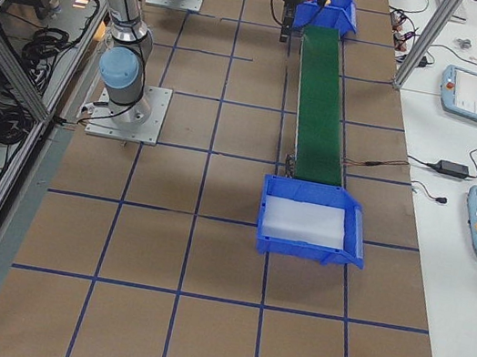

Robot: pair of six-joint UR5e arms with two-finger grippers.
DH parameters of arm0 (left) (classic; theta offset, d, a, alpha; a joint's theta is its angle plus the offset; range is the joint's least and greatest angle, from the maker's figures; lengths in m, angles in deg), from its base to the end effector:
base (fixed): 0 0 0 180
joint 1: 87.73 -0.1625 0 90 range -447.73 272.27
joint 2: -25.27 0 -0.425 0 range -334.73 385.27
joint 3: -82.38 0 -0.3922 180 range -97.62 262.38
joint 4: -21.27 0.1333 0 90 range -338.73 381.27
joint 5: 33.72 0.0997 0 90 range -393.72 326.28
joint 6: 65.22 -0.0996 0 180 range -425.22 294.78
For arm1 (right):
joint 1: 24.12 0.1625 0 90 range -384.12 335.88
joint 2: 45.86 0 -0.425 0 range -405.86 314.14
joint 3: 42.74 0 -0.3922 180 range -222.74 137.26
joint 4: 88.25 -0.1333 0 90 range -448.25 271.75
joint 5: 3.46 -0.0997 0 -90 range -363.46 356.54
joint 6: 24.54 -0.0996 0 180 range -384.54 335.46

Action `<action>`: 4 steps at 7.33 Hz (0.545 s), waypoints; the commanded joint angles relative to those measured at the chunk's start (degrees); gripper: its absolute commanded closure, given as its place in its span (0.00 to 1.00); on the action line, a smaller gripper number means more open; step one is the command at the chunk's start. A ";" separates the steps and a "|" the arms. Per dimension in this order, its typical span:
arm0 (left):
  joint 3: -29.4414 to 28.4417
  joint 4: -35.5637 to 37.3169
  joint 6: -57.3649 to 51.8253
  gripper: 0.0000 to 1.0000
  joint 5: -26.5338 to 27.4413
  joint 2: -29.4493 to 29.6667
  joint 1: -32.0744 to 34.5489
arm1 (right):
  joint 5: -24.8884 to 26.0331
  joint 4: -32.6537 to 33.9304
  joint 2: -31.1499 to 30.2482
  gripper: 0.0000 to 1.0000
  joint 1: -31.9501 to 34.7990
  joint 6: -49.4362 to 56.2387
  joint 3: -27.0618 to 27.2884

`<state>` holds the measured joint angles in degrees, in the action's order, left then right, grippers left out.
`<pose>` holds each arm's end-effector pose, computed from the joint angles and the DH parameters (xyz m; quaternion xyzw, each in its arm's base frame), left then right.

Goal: Transport two buttons from left to right
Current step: 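Move the left gripper down over the red button in the blue bin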

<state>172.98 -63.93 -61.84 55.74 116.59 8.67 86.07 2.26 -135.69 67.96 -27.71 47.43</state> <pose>-0.1898 -0.4882 0.4798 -0.0265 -0.9993 0.0246 0.0068 0.1519 -0.4883 0.4859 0.0095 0.9999 -0.0013 0.0042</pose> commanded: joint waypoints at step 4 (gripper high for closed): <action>-2.18 1.96 -6.60 0.00 -0.34 4.72 -10.21 | 0.11 0.02 0.10 0.00 -0.06 0.09 0.18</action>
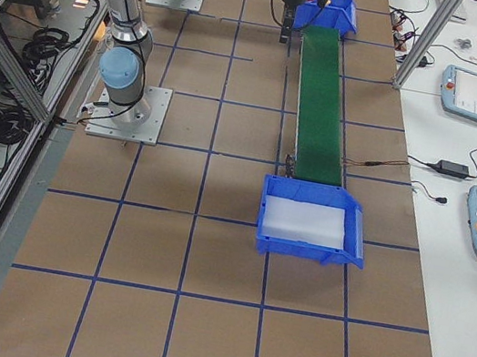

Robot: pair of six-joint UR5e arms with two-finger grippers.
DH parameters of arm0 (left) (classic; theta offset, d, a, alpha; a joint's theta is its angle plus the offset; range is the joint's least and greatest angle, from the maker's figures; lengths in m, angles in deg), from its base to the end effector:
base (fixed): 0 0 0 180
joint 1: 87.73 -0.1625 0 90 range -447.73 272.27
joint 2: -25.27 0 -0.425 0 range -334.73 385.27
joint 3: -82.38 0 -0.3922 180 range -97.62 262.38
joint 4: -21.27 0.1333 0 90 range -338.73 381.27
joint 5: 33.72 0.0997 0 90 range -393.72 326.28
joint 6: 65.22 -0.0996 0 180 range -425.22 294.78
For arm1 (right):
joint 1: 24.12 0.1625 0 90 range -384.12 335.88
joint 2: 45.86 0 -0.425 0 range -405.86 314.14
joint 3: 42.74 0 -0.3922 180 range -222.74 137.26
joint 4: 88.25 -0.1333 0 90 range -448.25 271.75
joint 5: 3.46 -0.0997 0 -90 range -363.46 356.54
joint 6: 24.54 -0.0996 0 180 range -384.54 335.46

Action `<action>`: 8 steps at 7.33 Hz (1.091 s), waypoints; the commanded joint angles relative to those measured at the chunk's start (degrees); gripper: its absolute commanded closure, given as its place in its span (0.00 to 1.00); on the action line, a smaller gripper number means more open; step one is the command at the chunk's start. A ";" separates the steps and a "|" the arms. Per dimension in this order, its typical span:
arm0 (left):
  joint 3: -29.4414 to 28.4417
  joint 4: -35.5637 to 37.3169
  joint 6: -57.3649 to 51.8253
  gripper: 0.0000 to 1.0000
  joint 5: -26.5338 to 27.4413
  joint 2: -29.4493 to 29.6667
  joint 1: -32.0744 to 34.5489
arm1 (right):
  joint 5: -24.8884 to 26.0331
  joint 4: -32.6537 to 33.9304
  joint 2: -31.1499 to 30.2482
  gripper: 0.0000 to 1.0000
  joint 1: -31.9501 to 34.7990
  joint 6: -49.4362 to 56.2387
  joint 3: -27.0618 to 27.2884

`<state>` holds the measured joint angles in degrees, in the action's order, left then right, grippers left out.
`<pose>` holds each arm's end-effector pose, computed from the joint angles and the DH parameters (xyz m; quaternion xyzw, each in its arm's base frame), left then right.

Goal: Transport two buttons from left to right
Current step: 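Move the left gripper down over the red button in the blue bin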

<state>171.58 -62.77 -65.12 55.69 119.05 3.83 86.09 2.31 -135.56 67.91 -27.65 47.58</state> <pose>-0.1486 -0.5206 0.4719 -0.0129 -0.9996 0.0259 0.0055 0.1515 -0.4889 0.4835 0.0094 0.9999 0.0007 0.0039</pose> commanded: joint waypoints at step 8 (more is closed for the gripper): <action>8.62 22.77 -16.09 0.03 0.15 17.92 -11.31 | 0.10 -0.03 0.05 0.00 -0.10 0.12 0.30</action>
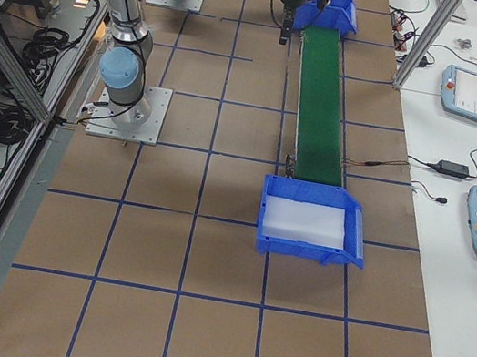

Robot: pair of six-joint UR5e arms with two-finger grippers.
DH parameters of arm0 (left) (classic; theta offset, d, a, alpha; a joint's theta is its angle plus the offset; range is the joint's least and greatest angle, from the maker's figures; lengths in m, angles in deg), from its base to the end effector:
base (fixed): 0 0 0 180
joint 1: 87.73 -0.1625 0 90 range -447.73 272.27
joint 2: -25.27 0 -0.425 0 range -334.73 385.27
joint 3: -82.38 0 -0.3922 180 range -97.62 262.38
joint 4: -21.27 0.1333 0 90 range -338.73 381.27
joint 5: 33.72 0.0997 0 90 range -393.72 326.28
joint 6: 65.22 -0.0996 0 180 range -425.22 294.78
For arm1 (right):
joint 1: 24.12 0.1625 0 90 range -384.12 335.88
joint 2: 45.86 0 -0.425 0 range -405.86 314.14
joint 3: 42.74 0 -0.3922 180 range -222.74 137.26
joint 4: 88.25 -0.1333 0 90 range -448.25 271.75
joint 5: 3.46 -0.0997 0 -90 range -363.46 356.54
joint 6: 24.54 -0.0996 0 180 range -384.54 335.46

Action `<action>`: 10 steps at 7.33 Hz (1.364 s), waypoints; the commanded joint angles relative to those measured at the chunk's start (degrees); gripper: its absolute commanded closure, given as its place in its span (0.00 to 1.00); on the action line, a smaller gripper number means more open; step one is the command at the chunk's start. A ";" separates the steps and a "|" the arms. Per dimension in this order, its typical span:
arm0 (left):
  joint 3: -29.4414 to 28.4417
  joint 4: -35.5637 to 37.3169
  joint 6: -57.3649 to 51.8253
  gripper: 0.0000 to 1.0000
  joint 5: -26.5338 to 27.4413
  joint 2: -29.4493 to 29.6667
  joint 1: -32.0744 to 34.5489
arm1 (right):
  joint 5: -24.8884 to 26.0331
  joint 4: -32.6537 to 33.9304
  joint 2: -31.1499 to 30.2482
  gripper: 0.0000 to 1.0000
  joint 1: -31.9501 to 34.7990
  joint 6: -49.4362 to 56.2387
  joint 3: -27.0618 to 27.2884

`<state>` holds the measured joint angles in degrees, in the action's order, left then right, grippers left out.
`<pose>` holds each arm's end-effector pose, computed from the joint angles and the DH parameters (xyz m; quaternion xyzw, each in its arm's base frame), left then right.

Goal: Transport two buttons from left to right
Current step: 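Grasp the red push-button with the left gripper and lift it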

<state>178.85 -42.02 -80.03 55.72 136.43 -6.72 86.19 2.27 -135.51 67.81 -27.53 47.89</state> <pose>-0.0390 -0.6126 0.2758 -0.0507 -0.9987 -0.0068 0.0064 0.1505 -0.4888 0.4804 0.0093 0.9999 0.0041 0.0029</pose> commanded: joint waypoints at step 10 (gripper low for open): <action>0.65 1.33 0.75 0.69 -0.23 -1.20 -1.46 | 0.00 -0.09 0.00 0.00 0.00 0.00 0.07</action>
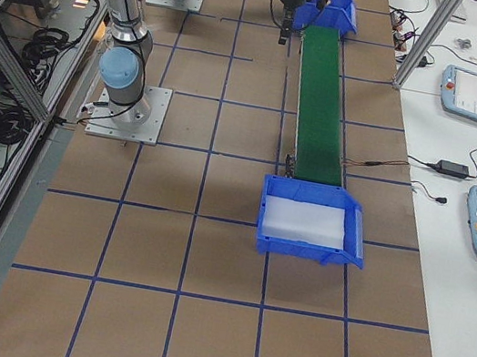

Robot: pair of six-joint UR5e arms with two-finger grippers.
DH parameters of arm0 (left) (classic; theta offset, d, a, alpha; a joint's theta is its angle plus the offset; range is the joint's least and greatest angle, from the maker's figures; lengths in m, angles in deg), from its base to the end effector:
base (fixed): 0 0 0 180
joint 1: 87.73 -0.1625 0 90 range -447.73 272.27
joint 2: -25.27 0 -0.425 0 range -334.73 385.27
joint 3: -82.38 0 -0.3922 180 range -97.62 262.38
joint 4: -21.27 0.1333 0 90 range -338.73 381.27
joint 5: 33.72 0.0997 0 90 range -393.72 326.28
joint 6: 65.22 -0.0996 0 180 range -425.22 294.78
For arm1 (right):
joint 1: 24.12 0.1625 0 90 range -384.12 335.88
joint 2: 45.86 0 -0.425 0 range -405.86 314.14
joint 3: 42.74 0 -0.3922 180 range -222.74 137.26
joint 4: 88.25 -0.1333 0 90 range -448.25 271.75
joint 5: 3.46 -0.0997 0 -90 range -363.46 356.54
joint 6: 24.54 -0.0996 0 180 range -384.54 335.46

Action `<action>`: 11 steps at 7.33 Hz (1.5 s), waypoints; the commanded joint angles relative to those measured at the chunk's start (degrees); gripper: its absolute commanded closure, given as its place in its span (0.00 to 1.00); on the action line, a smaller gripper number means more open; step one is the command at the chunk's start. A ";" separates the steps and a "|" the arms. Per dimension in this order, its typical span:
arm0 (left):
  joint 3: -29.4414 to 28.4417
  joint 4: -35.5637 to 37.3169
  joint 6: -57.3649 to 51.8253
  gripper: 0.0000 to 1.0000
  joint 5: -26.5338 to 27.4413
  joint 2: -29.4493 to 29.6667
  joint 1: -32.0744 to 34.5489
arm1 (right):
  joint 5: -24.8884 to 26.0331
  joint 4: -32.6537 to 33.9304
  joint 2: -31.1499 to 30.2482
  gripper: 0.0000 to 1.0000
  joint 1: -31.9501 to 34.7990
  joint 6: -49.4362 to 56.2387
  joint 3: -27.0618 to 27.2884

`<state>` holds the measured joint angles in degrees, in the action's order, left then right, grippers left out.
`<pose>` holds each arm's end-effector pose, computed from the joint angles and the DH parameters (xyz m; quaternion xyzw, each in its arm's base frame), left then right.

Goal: Transport two buttons from left to right
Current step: 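Grasp the red push-button with the left gripper and lift it, then carry the red button onto the conveyor belt and release it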

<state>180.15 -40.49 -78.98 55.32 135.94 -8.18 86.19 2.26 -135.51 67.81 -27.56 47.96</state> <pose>-0.0249 -0.6089 0.2734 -0.0289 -0.9995 0.0001 0.0086 0.1505 -0.4887 0.4798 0.0095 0.9999 0.0048 0.0028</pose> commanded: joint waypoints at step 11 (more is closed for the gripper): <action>-18.76 -4.86 26.16 0.66 8.26 9.91 19.69 | 0.00 -0.25 -0.35 0.00 0.00 -0.32 0.79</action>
<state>161.15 -45.84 -52.79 63.59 144.04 11.29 86.19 2.02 -135.89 67.81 -27.92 48.75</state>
